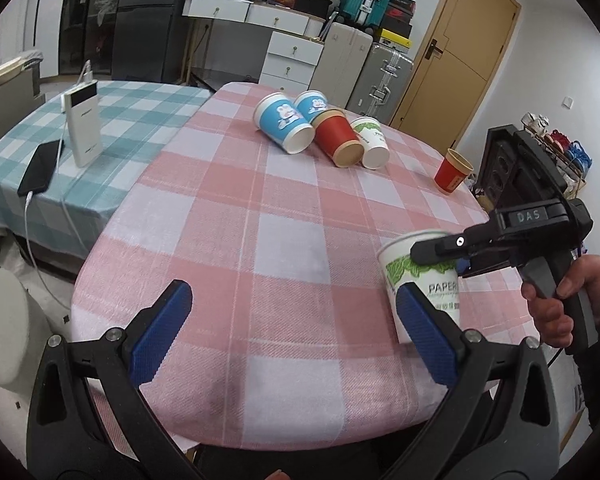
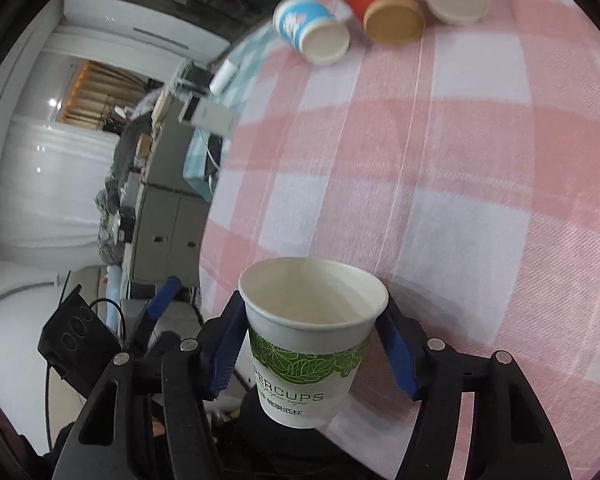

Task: Flip cup upright
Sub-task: 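Grasp the white cup with the right gripper and lift it, then rotate the held cup opening-up and lower it onto the tablecloth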

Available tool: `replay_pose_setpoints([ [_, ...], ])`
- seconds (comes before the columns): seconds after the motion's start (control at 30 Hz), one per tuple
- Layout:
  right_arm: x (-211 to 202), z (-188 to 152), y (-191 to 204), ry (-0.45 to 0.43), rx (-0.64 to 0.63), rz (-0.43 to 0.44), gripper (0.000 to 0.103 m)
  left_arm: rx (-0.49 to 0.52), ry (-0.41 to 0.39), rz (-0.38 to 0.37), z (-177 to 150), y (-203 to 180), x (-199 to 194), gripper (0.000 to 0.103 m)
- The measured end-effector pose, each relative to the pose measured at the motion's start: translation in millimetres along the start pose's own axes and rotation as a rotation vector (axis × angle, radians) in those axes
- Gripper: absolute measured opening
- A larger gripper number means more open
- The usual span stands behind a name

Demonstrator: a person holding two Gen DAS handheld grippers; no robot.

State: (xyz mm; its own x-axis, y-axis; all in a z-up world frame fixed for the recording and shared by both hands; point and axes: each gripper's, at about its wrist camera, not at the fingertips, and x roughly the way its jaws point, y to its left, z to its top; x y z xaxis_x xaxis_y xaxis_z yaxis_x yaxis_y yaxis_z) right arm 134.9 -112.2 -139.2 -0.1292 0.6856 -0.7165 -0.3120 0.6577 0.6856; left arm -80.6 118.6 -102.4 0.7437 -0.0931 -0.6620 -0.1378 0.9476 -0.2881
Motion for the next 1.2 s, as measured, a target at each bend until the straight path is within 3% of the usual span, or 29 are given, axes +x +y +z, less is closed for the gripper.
replay_pose_setpoints([
  [0.13,-39.9,5.2,-5.8,-0.169,-0.033,0.008,0.064,0.031,-0.024,0.0,19.9,-18.7,14.7,0.102],
  [0.37,-87.3,-2.7,-7.7,-0.474,-0.16,-0.131,0.064,0.074,-0.025,0.003,53.3,-50.7,53.3,0.102],
  [0.6,-113.0,-26.2,-1.1,-0.809,-0.264,-0.42,0.064,0.048,-0.005,0.01,77.6,-64.3,92.0,0.102],
  [0.9,-93.9,-39.5,-17.7,-0.906,-0.233,-0.527,0.064,0.07,0.055,0.003,77.6,-79.0,136.3,0.102],
  [1.2,-76.9,-38.4,-28.8,-0.823,-0.202,-0.545,0.064,0.08,0.088,-0.002,70.0,-78.3,155.3,0.102],
])
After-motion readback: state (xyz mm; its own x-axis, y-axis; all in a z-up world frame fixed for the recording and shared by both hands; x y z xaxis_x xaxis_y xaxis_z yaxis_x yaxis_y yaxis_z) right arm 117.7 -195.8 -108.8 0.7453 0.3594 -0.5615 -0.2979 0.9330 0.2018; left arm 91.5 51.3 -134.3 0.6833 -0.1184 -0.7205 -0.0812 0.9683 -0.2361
